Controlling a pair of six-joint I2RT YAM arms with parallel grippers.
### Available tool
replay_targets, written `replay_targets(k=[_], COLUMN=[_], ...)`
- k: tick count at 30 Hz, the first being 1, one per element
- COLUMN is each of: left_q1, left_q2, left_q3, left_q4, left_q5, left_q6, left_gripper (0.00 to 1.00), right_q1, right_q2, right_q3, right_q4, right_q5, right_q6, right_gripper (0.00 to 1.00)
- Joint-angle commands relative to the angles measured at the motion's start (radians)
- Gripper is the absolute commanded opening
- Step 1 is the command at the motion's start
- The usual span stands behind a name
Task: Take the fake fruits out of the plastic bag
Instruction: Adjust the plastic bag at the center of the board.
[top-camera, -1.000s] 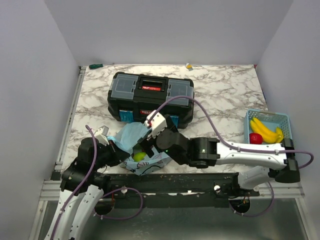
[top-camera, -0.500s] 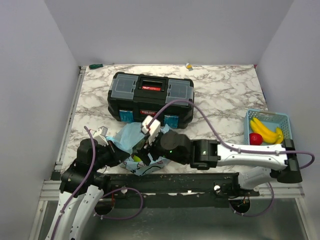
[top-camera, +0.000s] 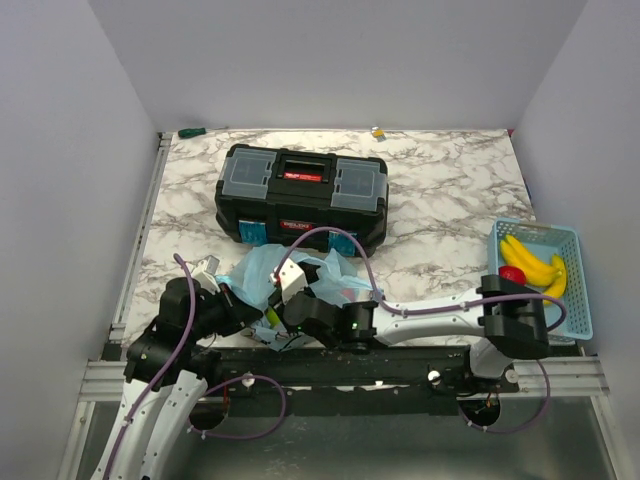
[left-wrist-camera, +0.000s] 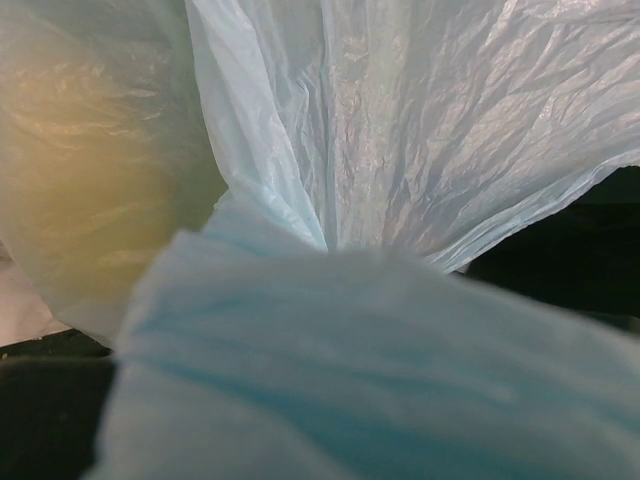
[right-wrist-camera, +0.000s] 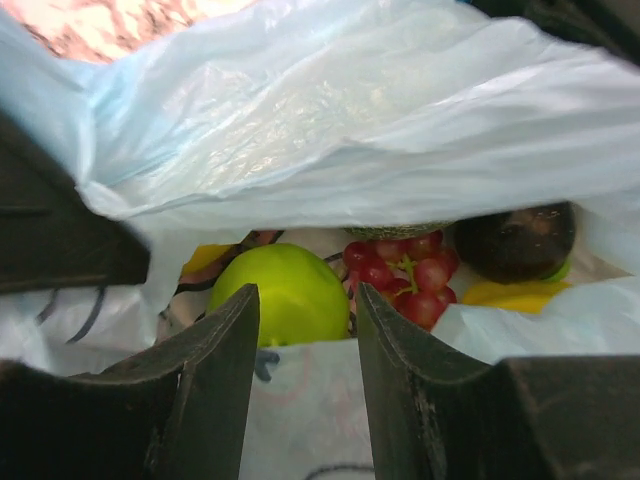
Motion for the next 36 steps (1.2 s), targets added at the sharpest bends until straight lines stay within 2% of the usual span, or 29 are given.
replay_targets(k=[1,5,8,10,14,19,28,36], left_q1=[0.0,0.0,-0.001,-0.001,-0.001,-0.001,0.0,0.0], left_q2=[0.0,-0.029,-0.043,-0.041,-0.051,-0.051,0.046,0.036], left_q3=[0.003,0.018,0.01,0.002,-0.015,0.002,0.063,0.068], left_q4=[0.003,-0.037,-0.048,-0.053,-0.07,-0.122,-0.207,-0.2], left_q5=[0.035,0.004,0.003,0.005,0.018,0.061,0.09,0.06], left_q6=[-0.003,0.001,-0.002,-0.001,0.009,0.037,0.129,0.122], left_gripper=[0.0,0.0,0.0,0.0,0.0,0.0,0.0,0.0], right_q1=[-0.01,-0.01,-0.007,0.0,0.009,0.016,0.017,0.016], right_q2=[0.091,0.094,0.069,0.038,0.013,0.061,0.171,0.015], right_q3=[0.049,0.008,-0.017,-0.062,-0.137,-0.181,-0.165,-0.15], right_q4=[0.037,0.031,-0.017,-0.01,0.01,0.046,0.121,0.152], right_q5=[0.06,0.025,-0.072,-0.114,-0.15,-0.137,-0.025,-0.066], right_q6=[0.044,0.062,0.083,0.103,0.141,0.157,0.129,0.083], right_gripper=[0.47,0.49,0.53,0.59,0.81,0.96,0.96,0.96])
